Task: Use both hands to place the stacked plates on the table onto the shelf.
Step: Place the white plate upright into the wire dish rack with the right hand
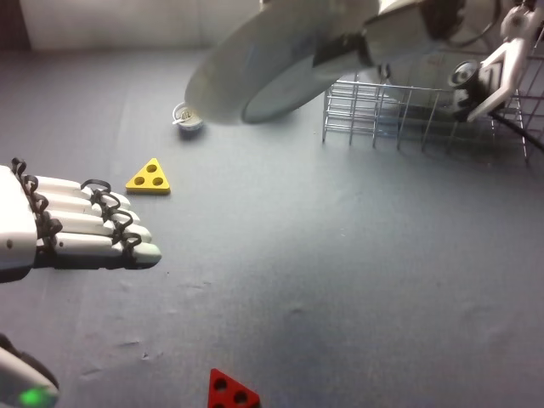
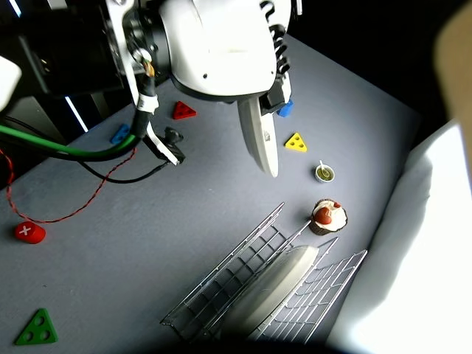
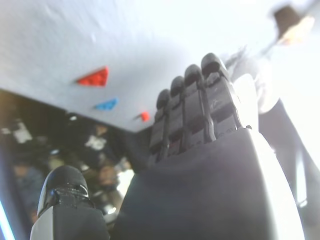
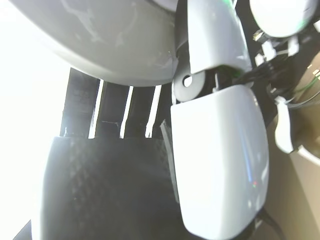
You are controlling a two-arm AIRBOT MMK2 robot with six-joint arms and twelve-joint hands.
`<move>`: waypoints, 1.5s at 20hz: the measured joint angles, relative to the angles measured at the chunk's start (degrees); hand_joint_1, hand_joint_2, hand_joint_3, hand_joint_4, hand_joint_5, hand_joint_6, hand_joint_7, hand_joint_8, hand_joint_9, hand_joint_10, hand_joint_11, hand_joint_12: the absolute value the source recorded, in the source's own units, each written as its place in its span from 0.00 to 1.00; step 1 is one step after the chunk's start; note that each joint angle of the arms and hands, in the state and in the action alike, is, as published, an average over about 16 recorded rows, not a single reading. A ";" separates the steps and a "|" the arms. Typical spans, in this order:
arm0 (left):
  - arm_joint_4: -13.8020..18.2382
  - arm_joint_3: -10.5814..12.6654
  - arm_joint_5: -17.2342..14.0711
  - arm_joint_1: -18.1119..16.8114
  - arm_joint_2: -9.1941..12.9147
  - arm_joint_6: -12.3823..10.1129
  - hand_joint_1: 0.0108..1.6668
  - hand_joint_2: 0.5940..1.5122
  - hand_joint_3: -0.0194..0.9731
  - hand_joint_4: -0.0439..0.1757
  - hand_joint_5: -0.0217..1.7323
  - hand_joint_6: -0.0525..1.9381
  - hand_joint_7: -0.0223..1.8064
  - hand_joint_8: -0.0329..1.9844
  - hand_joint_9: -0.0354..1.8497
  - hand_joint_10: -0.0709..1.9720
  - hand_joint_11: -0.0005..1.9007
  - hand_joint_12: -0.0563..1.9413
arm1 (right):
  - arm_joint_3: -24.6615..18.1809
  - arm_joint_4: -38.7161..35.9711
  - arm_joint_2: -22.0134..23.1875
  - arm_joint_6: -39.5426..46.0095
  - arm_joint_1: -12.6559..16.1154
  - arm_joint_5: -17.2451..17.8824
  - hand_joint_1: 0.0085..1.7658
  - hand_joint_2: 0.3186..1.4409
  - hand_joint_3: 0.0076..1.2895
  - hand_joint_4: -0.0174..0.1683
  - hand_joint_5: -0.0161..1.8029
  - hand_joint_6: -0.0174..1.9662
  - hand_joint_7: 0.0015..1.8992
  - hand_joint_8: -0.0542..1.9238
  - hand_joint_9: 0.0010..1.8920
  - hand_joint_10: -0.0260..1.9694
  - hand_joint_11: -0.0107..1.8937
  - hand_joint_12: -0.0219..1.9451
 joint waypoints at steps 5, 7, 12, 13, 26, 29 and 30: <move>1.46 -2.68 0.16 -1.73 1.13 -0.01 0.05 0.40 0.01 0.20 0.09 0.03 0.10 0.02 0.10 0.04 0.08 0.04 | 0.33 8.36 1.91 -1.13 3.19 -4.76 0.83 0.53 0.01 0.05 0.54 0.44 0.59 0.29 0.63 0.31 0.53 0.69; 1.13 -3.63 0.26 -2.15 1.43 0.00 0.05 0.40 0.01 0.20 0.09 0.03 0.10 0.02 0.10 0.04 0.08 0.04 | 0.64 12.40 2.59 -2.22 4.36 -7.03 0.83 0.53 0.01 0.05 0.53 0.45 0.59 0.29 0.63 0.31 0.53 0.69; -0.61 -5.36 0.48 -2.80 1.53 0.00 0.05 0.40 0.01 0.20 0.09 0.03 0.09 0.02 0.10 0.04 0.08 0.04 | 1.77 22.04 3.97 -5.53 7.08 -12.51 0.83 0.53 0.00 0.05 0.53 0.46 0.60 0.28 0.63 0.30 0.52 0.69; -0.97 -5.65 0.46 -2.96 1.47 0.00 0.05 0.40 0.01 0.20 0.09 0.03 0.10 0.02 0.10 0.04 0.08 0.04 | 2.01 23.63 4.19 -6.21 7.51 -13.38 0.83 0.53 0.00 0.05 0.52 0.46 0.60 0.28 0.63 0.31 0.53 0.67; -3.09 -7.15 -0.92 -4.63 0.00 0.02 0.05 0.41 0.01 0.19 0.09 0.03 0.10 0.02 0.11 0.04 0.09 0.04 | 4.40 31.52 6.19 -9.98 9.40 -19.05 0.83 0.54 0.01 0.05 0.53 0.46 0.62 0.31 0.61 0.37 0.64 0.21; -3.36 -7.57 -0.85 -4.68 -0.27 0.02 0.05 0.41 0.01 0.19 0.09 0.03 0.10 0.02 0.11 0.04 0.09 0.04 | 4.96 31.93 6.42 -10.06 8.82 -19.14 0.82 0.54 0.01 0.05 0.53 0.45 0.62 0.30 0.61 0.37 0.65 0.22; -3.52 -7.78 -0.72 -4.66 -0.35 0.02 0.05 0.41 0.01 0.19 0.09 0.03 0.10 0.02 0.11 0.04 0.09 0.04 | 5.19 32.11 6.48 -10.06 8.60 -19.10 0.82 0.54 0.01 0.05 0.53 0.44 0.62 0.30 0.61 0.36 0.64 0.25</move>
